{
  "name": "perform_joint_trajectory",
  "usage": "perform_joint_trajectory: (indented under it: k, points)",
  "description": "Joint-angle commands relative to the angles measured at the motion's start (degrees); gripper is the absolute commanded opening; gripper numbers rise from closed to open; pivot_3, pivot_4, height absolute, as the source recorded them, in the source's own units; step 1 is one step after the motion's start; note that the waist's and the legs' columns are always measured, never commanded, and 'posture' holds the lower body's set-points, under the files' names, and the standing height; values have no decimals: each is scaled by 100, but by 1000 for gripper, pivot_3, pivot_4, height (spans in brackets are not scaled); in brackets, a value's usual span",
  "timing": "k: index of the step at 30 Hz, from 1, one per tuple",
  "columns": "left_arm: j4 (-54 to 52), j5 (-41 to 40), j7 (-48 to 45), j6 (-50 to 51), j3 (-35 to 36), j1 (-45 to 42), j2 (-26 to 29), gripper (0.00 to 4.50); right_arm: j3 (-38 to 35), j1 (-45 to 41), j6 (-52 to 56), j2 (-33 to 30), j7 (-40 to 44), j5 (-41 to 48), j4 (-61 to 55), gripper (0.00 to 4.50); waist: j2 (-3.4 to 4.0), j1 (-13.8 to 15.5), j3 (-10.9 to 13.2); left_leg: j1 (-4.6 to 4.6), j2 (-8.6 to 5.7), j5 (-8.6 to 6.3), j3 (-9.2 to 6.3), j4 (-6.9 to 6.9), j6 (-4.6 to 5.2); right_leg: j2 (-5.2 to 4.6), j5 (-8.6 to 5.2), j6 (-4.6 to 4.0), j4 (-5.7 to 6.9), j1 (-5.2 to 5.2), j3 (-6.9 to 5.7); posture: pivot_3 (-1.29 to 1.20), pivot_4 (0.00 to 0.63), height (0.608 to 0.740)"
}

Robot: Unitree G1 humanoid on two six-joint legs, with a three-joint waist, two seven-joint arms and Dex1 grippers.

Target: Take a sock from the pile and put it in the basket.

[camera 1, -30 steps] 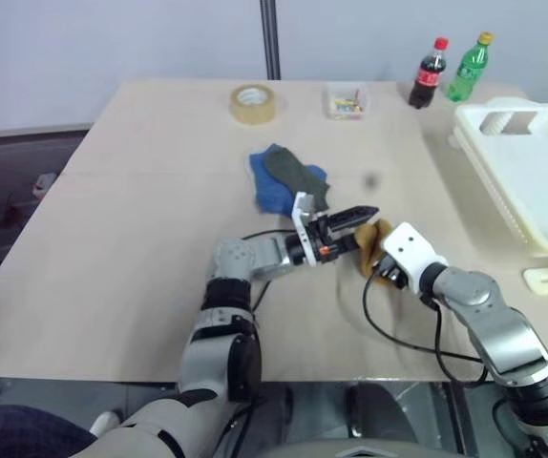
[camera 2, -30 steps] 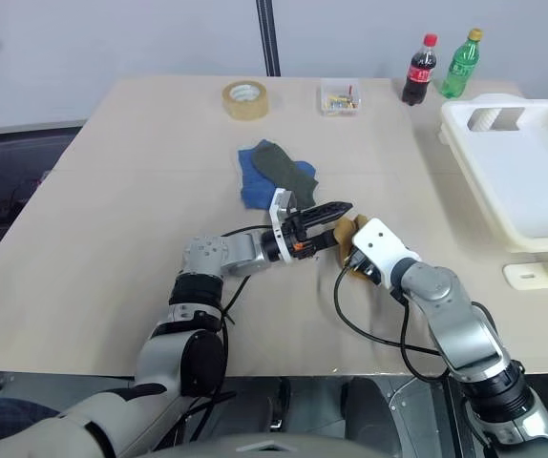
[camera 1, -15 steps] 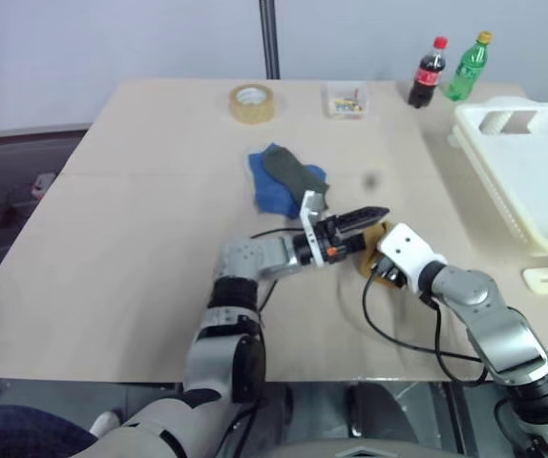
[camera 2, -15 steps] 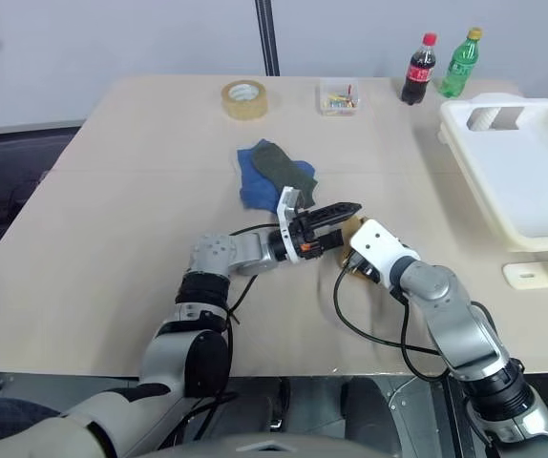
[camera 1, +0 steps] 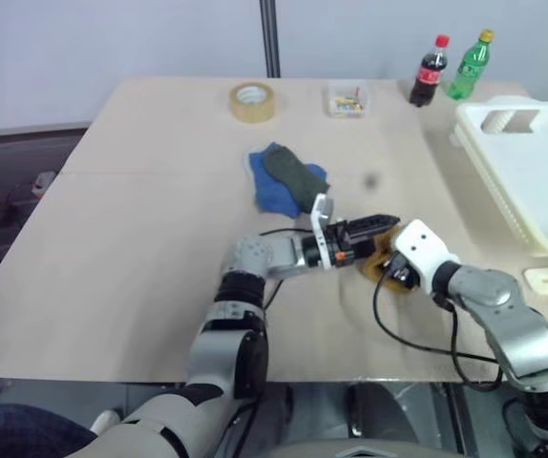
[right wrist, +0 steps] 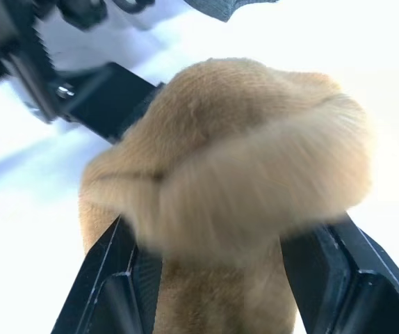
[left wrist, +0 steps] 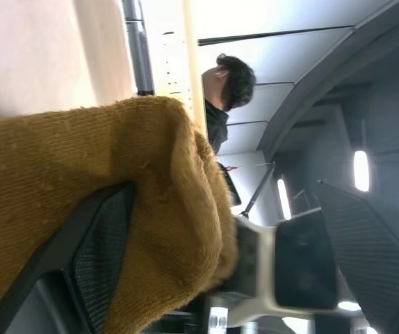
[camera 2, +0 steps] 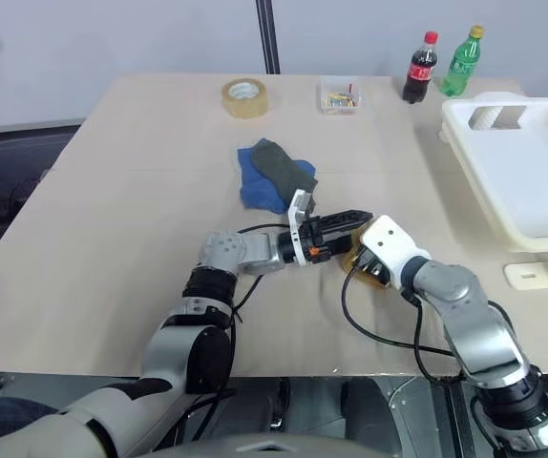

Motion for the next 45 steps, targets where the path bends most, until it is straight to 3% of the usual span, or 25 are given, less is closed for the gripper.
perform_joint_trajectory:
  k: [1,11,20,25,36,45]
  points:
    - [163,101,-100,-78,-73,-97,-33,4463,-463,126,112,-335,357,364,-566,2546,2,1,3,0,0,0,0,0,0,0,0,0,0,0,0,0,150,738]
    - [193,150,-366,-64,-127,-146,-20,4463,-1536,737,144,-902,660,907,-675,2546,0,7,6,-1,1,-3,1,-1,5,-1,-1,1,0,1,0,0,150,738]
    - [163,138,-564,-47,-84,-182,62,4463,-1734,1430,954,-1249,597,1228,-893,2546,-3,13,8,-1,2,-2,1,-1,4,-1,-1,1,0,1,0,0,150,738]
    - [17,94,-819,116,-245,-194,-19,4463,-1433,1419,1007,-1081,154,1064,-515,2546,-2,10,8,0,2,-2,4,-1,4,-1,-1,1,2,1,3,0,150,738]
    - [-25,521,-1296,251,-1223,-100,-26,4463,-1586,1265,1021,-916,-142,1175,-471,2546,-2,4,8,0,1,-1,5,-1,3,0,-1,2,3,1,3,0,150,738]
    - [331,832,-1194,-91,-1195,-194,1,4463,-3021,1153,1704,-370,25,2243,-727,2546,-2,17,7,1,3,-4,6,-1,8,0,-1,1,6,1,5,0,150,738]
